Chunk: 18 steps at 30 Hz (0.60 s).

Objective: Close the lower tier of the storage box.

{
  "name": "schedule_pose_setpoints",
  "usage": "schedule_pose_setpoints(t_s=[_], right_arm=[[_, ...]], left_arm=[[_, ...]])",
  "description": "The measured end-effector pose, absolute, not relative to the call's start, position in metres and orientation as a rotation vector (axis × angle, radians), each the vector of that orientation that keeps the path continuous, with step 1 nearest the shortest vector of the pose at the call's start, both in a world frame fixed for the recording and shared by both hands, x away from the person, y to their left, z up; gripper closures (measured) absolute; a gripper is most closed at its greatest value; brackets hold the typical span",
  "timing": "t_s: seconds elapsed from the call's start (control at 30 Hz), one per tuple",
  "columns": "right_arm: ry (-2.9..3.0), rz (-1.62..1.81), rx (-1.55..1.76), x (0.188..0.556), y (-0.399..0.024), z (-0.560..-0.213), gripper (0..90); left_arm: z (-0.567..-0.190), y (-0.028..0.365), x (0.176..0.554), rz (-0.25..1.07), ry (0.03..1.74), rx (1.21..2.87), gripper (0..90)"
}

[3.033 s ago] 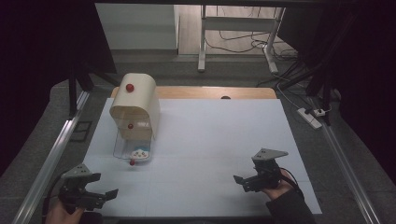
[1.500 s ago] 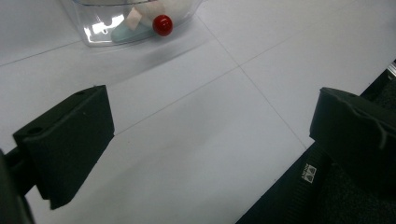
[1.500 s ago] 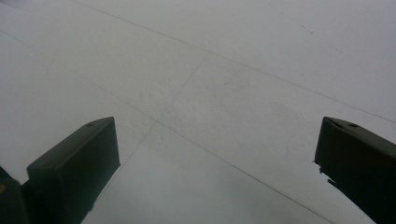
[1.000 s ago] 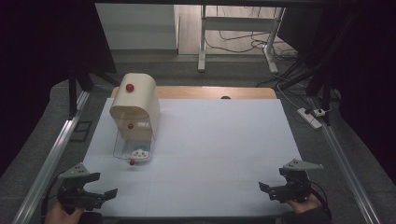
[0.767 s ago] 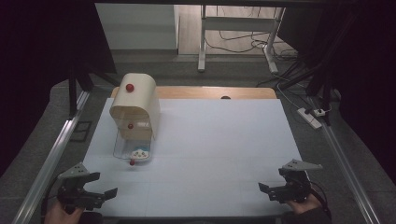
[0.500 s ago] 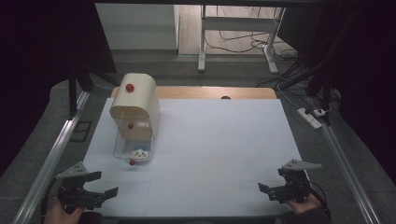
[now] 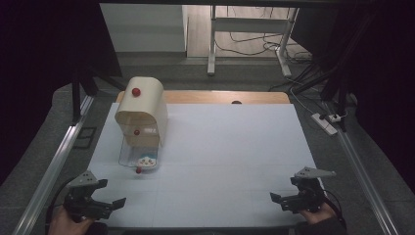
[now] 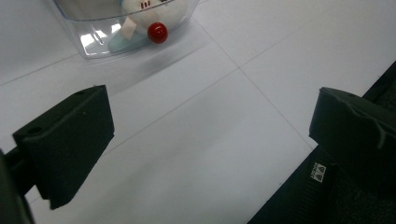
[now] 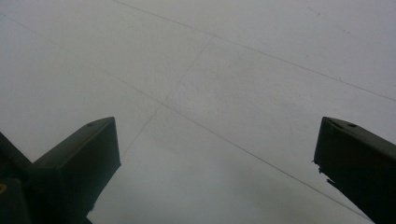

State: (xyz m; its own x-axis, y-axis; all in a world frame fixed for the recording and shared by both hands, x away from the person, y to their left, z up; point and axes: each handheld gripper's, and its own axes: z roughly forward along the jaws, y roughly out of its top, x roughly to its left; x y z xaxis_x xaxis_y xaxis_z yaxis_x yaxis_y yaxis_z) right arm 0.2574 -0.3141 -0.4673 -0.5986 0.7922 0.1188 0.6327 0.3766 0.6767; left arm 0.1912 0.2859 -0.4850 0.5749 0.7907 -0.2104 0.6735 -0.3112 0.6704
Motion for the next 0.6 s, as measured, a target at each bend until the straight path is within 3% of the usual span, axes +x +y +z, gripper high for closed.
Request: schedule_pose_setpoints(t_s=[0.6], right_arm=[[2.439,1.021,1.284,0.26,-0.314,-0.469,0.0]], left_arm=[[-0.488,0.274,0.207,0.217,1.146,2.121,0.0]])
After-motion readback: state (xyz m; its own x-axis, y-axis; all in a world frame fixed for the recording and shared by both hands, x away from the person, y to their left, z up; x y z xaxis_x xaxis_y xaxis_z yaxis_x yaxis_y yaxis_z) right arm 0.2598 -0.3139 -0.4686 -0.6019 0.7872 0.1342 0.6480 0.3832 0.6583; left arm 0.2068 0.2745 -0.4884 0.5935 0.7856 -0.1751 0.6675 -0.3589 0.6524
